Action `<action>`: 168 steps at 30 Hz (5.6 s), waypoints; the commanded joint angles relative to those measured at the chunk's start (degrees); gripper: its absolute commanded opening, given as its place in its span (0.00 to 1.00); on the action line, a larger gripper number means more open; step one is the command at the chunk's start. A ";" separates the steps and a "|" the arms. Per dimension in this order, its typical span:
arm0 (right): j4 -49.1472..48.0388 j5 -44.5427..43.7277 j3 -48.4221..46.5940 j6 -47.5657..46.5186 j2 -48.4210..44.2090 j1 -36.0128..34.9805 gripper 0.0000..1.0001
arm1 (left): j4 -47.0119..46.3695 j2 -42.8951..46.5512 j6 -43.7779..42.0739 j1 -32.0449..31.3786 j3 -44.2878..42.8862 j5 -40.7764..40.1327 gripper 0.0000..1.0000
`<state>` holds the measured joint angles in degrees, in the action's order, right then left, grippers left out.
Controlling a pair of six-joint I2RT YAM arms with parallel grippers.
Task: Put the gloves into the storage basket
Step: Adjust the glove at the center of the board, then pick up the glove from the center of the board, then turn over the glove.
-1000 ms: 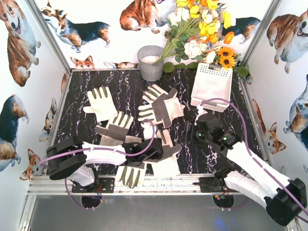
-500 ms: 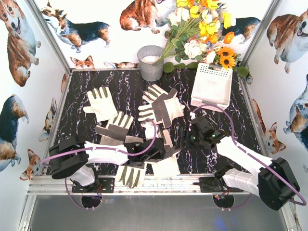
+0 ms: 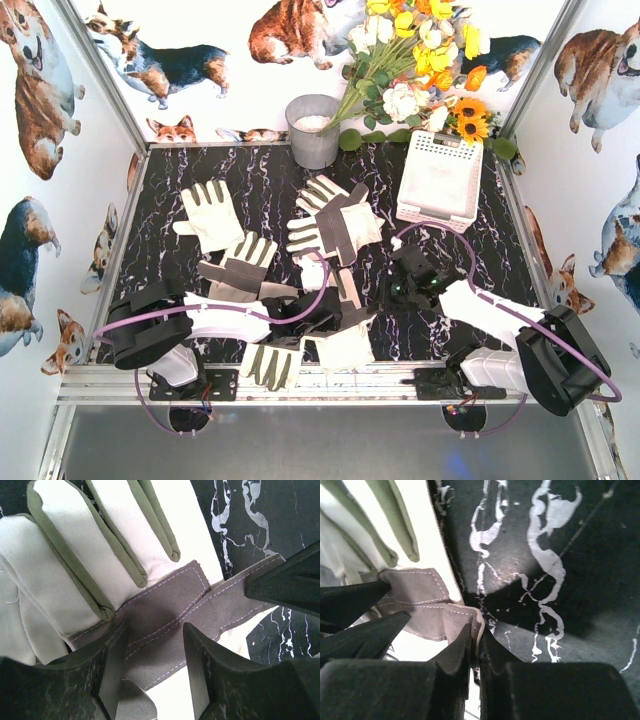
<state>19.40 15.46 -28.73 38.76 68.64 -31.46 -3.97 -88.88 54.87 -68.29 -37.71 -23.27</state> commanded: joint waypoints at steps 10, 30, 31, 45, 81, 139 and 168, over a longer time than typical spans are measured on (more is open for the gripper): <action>-0.92 -11.62 5.13 0.00 -0.63 -0.18 0.00 | 2.06 -5.33 2.69 0.20 1.74 -0.55 0.40; 20.90 -8.13 -6.79 -1.18 -21.12 -0.18 0.49 | 13.54 7.94 -10.99 1.85 -9.34 -0.91 0.77; 20.49 -5.85 -6.66 -0.61 -21.17 -0.18 0.48 | 14.66 9.74 -9.71 1.85 -8.67 -1.51 0.78; 3.06 5.81 -3.04 3.50 -9.09 -1.93 0.21 | 31.02 31.30 -0.98 6.41 2.88 2.78 0.85; 13.19 -1.36 -2.68 1.67 -19.20 -2.03 0.42 | 33.29 10.34 19.42 -0.91 -8.11 -16.68 0.52; 33.03 12.82 -26.97 3.24 -25.70 13.07 0.89 | 50.05 10.12 -19.63 -1.82 -29.34 0.85 0.00; 1.27 17.95 -7.48 43.68 -34.25 1.53 0.92 | 30.99 25.38 -52.78 -4.56 -24.24 14.55 0.00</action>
<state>32.36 37.12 -37.98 76.16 32.29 -24.21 31.64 -62.57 5.21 -72.58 -61.98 -12.03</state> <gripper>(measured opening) 0.918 0.043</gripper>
